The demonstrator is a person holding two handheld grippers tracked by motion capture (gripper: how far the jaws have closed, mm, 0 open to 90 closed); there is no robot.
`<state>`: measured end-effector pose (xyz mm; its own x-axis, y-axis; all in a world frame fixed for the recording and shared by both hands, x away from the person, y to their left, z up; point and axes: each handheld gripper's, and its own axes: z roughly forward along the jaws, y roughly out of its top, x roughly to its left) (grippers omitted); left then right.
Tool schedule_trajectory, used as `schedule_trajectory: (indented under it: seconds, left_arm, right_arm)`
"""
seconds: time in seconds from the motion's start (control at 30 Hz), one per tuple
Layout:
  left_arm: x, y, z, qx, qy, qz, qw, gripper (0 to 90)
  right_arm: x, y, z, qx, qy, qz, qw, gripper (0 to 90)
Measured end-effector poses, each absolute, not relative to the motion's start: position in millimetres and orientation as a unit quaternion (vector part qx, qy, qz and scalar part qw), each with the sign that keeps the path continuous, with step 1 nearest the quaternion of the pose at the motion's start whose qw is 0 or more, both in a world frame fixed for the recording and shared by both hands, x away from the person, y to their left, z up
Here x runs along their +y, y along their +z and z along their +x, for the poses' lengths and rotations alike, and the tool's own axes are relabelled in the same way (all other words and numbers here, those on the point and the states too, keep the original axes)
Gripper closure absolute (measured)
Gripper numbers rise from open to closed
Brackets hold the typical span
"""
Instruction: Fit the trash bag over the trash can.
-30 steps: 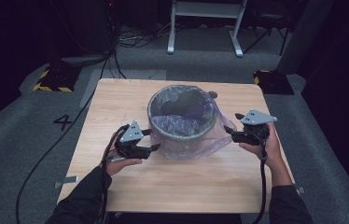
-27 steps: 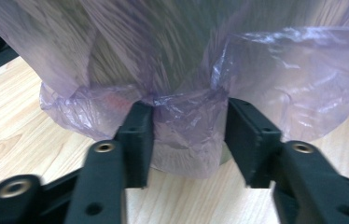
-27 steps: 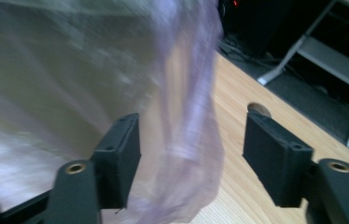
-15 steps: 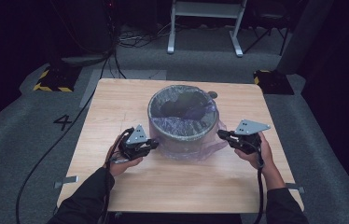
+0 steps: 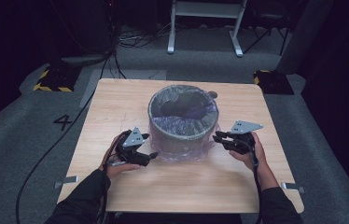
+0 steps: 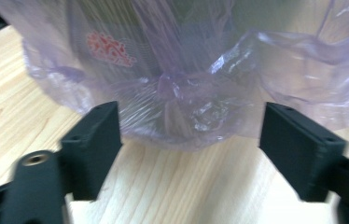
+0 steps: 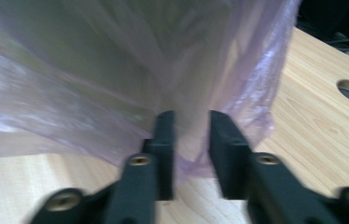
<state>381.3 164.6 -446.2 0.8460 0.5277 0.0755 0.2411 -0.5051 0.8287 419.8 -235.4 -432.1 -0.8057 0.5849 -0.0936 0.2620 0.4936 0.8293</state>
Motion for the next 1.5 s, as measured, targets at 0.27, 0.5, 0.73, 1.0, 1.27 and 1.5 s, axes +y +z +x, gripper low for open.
schedule_trajectory:
  seconds: [0.27, 0.5, 0.73, 1.0, 1.27, 1.5]
  left_arm:
    - [184.8, -445.2, 359.8, 0.249, 0.177, 0.855, 0.420, 15.7]
    - [193.5, -461.7, 348.8, 0.258, 0.165, 0.865, 0.398, 16.0]
    - [186.6, -483.2, 342.1, 0.249, 0.134, 0.896, 0.342, 21.0]
    - [188.7, -492.0, 338.1, 0.262, 0.114, 0.891, 0.352, 15.8]
    - [194.9, -498.3, 336.2, 0.277, 0.112, 0.885, 0.358, 15.8]
    - [202.5, -501.7, 336.4, 0.292, 0.112, 0.880, 0.358, 15.6]
  right_arm:
    - [-247.2, -423.3, 407.9, 0.833, 0.463, 0.254, 0.165, 33.1]
    - [-259.5, -414.2, 400.0, 0.819, 0.492, 0.252, 0.156, 23.0]
    - [-262.5, -392.7, 393.3, 0.813, 0.495, 0.244, 0.184, 23.8]
    - [-257.5, -371.3, 389.2, 0.813, 0.487, 0.240, 0.212, 20.3]
    - [-257.5, -361.1, 394.1, 0.802, 0.487, 0.264, 0.224, 19.6]
    - [-258.1, -349.2, 398.9, 0.797, 0.483, 0.271, 0.241, 22.2]
